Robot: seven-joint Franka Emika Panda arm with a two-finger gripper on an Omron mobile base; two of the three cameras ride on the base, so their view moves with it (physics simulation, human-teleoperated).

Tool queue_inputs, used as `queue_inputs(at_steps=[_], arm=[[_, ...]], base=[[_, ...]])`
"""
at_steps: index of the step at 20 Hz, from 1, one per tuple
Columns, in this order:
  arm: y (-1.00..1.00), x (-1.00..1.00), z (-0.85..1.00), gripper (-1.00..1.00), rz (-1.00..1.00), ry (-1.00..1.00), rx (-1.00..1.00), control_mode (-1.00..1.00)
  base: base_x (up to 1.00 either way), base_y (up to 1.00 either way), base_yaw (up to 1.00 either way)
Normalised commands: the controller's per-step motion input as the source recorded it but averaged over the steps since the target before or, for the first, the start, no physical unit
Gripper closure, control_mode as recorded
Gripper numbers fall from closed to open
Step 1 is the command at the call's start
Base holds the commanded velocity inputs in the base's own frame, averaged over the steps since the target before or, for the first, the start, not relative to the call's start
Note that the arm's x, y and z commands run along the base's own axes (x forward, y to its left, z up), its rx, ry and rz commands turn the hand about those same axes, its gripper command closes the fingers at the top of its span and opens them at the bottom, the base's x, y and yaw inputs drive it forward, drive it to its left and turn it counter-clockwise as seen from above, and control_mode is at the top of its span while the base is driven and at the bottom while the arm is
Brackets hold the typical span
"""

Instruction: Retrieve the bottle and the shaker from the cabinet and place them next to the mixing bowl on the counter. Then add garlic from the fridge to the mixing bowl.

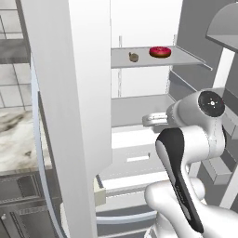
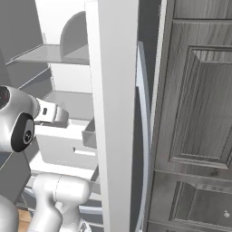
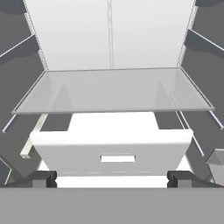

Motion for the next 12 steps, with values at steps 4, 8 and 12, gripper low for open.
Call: queue_inputs(at_steps=[4,8,12], arm=[[0.00,0.00,0.03,-1.00,0.00,0.00,-0.01,-1.00],[0.00,0.00,0.13,-1.00,0.00,0.00,-0.03,-1.00],[0.00,-0.09,0.38,-1.00,0.00,-0.14,-0.07,-1.00]], base=[[0.00,0.00,0.00],[0.00,0.00,0.00],[0.00,0.00,0.00]])
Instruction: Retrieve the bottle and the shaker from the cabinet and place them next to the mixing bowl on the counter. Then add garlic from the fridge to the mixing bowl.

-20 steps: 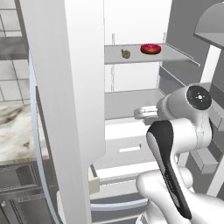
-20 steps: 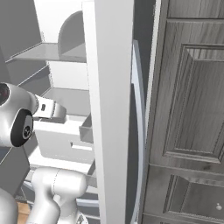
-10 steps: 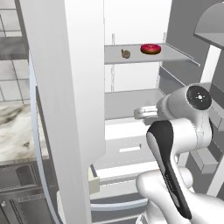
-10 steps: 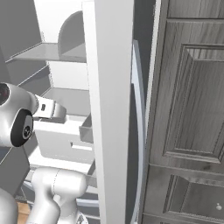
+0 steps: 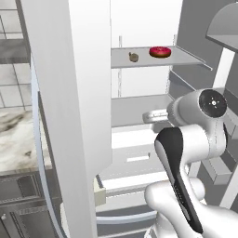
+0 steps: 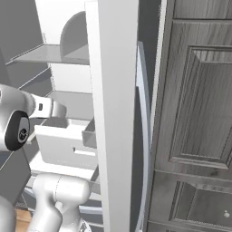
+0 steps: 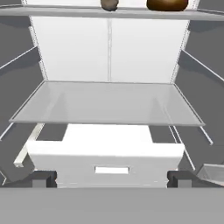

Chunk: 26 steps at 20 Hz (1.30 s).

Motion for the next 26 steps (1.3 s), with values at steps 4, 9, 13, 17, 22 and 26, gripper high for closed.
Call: queue_inputs(at_steps=[4,9,13,17,22,26], arm=[[0.00,0.16,0.91,-1.00,0.00,-0.07,0.00,-1.00],[-0.01,0.34,1.00,-1.00,0.00,0.00,0.00,-1.00],[-0.14,0.16,0.80,-1.00,0.12,0.01,0.04,-1.00],[-0.16,0.28,0.38,-1.00,0.11,0.11,0.02,-1.00],[-0.05,0.48,-0.03,-1.00,0.04,0.03,0.00,-1.00],[0.00,0.80,-0.03,-1.00,0.00,0.22,-0.01,-1.00]], base=[[0.00,0.00,0.00],[0.00,0.00,0.00],[0.00,0.00,0.00],[0.00,0.00,0.00],[0.00,0.00,0.00],[0.00,0.00,0.00]])
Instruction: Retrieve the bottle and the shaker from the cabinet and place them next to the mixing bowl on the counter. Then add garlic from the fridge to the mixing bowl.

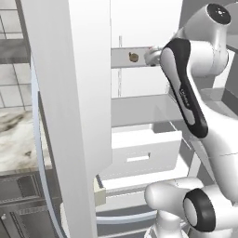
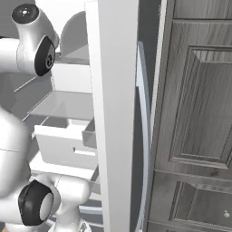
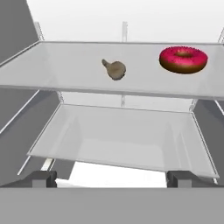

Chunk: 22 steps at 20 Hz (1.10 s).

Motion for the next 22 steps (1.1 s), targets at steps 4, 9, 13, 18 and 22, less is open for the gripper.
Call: queue_inputs(at_steps=[4,9,13,18,22], arm=[[0.05,0.82,-0.18,-1.00,-0.02,0.21,-0.01,-1.00],[0.02,0.85,-0.47,-1.00,0.00,0.03,0.00,-1.00],[0.03,0.68,-0.40,-1.00,0.00,-0.01,0.00,-1.00],[0.01,0.19,-0.02,-1.00,0.00,-0.23,0.00,-1.00],[0.05,0.06,0.00,-1.00,0.00,-0.21,0.00,-1.00]], base=[[0.00,0.00,0.00],[0.00,0.00,0.00],[0.00,0.00,0.00],[0.00,0.00,0.00],[0.00,0.00,0.00]])
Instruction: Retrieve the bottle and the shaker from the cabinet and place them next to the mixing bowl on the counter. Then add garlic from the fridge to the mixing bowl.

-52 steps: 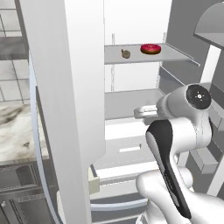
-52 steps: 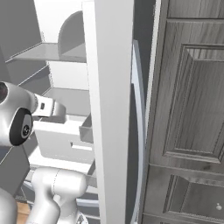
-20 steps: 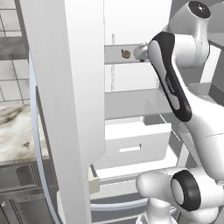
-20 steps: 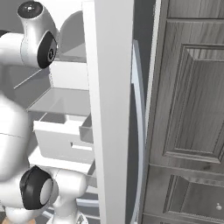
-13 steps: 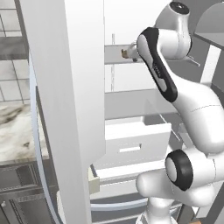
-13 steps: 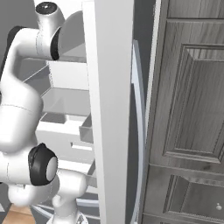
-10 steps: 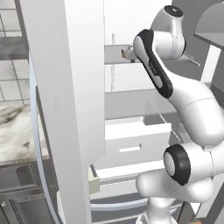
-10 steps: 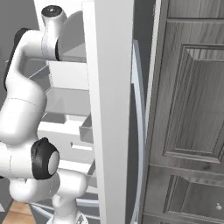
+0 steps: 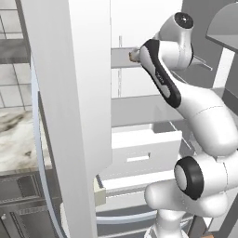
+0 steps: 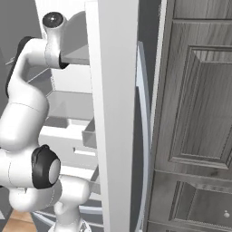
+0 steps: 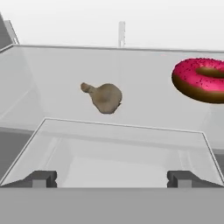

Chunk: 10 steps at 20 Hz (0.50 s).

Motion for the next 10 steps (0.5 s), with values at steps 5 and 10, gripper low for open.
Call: queue_inputs(at_steps=[5,10], arm=[[0.05,0.39,0.00,-1.00,0.00,0.08,0.00,-1.00],[0.00,0.44,0.01,-1.00,0.00,0.14,0.00,-1.00]], base=[[0.00,0.00,0.00],[0.00,0.00,0.00]])
